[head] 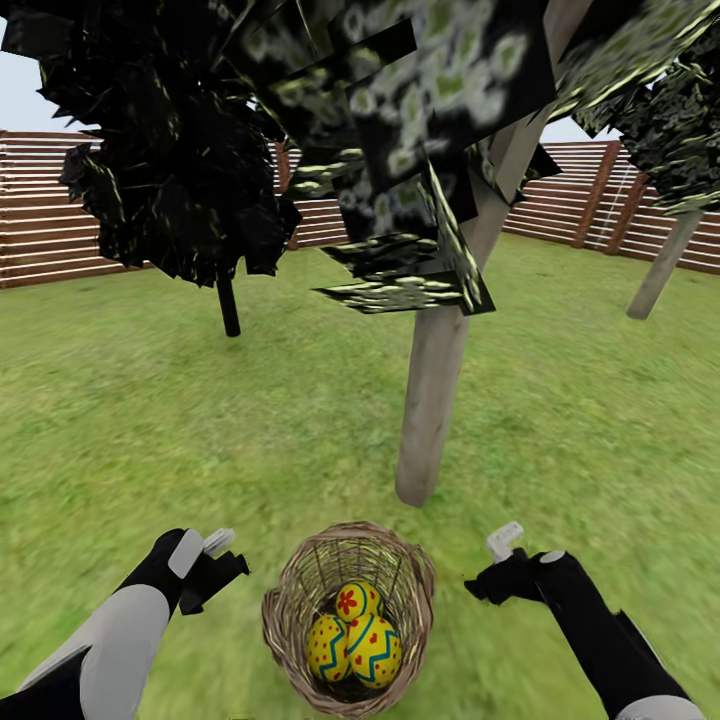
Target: Take the three Easter eggs out of the wicker basket on the lawn in the garden, then place them on the lawn next to a single tree (choose any tree) so that all three eggs are next to the same tree and none are left in the basket.
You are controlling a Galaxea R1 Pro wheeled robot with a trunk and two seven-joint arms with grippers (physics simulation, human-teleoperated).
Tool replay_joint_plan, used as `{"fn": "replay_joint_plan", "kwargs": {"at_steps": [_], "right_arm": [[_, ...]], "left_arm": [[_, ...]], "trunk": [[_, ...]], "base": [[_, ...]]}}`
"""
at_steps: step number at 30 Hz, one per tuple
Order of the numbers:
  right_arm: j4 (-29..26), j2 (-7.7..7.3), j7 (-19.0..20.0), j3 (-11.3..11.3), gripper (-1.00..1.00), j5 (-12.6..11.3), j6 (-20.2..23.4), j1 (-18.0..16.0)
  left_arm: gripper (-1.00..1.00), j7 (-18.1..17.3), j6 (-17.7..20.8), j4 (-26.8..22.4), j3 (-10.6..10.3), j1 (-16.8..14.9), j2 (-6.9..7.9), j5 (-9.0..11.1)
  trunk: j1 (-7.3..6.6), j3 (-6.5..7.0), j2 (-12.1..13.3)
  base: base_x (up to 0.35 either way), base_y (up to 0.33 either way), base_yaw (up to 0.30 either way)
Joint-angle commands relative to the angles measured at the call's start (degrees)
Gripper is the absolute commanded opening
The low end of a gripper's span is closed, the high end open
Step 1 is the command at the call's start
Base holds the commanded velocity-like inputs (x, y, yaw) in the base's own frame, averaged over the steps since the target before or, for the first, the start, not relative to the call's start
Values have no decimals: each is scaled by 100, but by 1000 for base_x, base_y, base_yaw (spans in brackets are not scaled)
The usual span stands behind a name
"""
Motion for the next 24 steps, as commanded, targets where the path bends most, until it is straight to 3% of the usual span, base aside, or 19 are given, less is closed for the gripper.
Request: {"fn": "replay_joint_plan", "kwargs": {"at_steps": [1, 5, 14, 17, 20, 22, 24], "right_arm": [[-208, 29, 22, 11, 100, 68, 132, -2], [-844, 72, -10, 10, 100, 62, 504, 5], [-1313, 68, -7, 0, 100, 30, 619, 7], [-1668, 68, -1, 4, 100, 22, 694, 7], [-1854, 71, 11, 34, 100, 15, 1056, 7], [-1911, 81, 16, 126, 100, 13, 1367, 7], [-1934, 84, 18, 408, 100, 12, 1513, 7]], "left_arm": [[100, 47, 16, -5, 19, -3, 0, 60], [100, 46, 12, 14, 22, -2, 22, 60], [100, 46, 7, 27, 23, -1, 34, 60], [100, 46, 7, 29, 23, -3, 32, 60], [100, 46, 7, 29, 23, -4, 33, 60], [100, 46, 7, 29, 23, -1, 29, 60], [100, 46, 7, 29, 23, -2, 28, 60]], "trunk": [[0, -5, -2], [0, -5, -2], [0, -5, -2], [0, -5, -2], [0, -5, -2], [0, -5, -2], [0, -5, -2]], "base": [[0, 0, 264], [0, 0, 285], [0, 0, 289], [0, 0, 113], [0, 0, 28], [0, 0, 10], [0, 0, 4]]}}
